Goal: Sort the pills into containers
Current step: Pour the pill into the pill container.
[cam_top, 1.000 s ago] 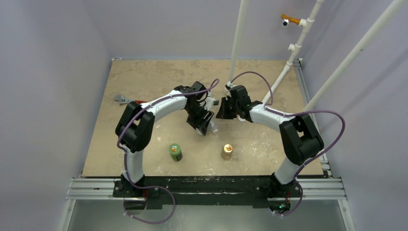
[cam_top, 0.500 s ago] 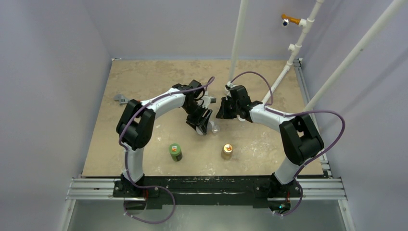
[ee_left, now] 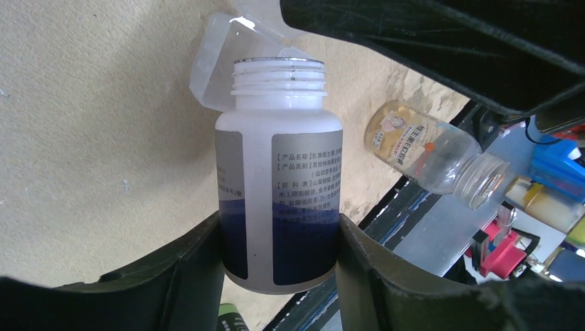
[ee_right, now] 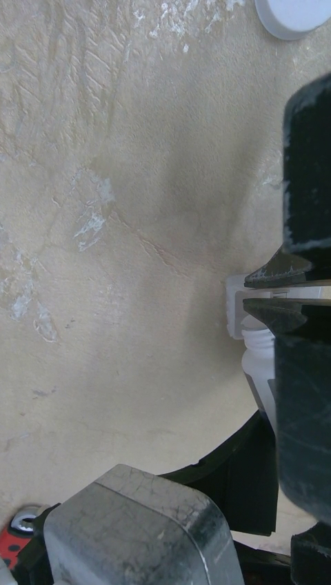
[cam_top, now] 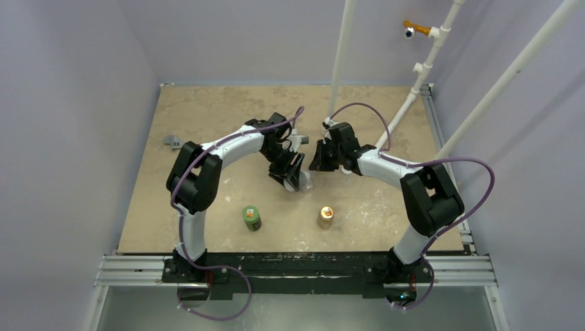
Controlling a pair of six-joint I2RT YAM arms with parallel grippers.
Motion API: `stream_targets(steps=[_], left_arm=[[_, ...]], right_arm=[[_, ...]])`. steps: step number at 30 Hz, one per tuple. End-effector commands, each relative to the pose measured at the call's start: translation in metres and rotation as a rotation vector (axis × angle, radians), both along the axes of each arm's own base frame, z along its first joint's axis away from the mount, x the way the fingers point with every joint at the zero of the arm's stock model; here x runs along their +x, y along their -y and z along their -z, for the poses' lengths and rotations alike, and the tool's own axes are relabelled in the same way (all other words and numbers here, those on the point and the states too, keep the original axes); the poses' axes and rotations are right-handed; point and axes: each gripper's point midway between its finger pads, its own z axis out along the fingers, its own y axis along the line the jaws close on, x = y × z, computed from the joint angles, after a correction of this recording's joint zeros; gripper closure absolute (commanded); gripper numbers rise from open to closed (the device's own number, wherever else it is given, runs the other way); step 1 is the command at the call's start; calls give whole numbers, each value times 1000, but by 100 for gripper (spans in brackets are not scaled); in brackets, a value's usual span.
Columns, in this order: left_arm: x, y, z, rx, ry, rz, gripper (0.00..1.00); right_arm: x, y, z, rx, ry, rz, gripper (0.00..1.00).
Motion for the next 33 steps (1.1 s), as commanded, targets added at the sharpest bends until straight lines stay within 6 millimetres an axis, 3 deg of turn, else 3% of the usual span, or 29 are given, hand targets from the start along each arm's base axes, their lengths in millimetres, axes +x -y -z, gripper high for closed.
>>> stream_targets(steps=[1,15,33], left_arm=[[8,8,-10,-54,2,-21,100],[18,-18,-5,87,121,13,100],[19,-21,-4,299,374,210,100]], right_arm=[[2,-2,-12,17,38,-18,100],[2,-2,-12,16,38,-21,100],[-1,-8,-10,38,28,-58,100]])
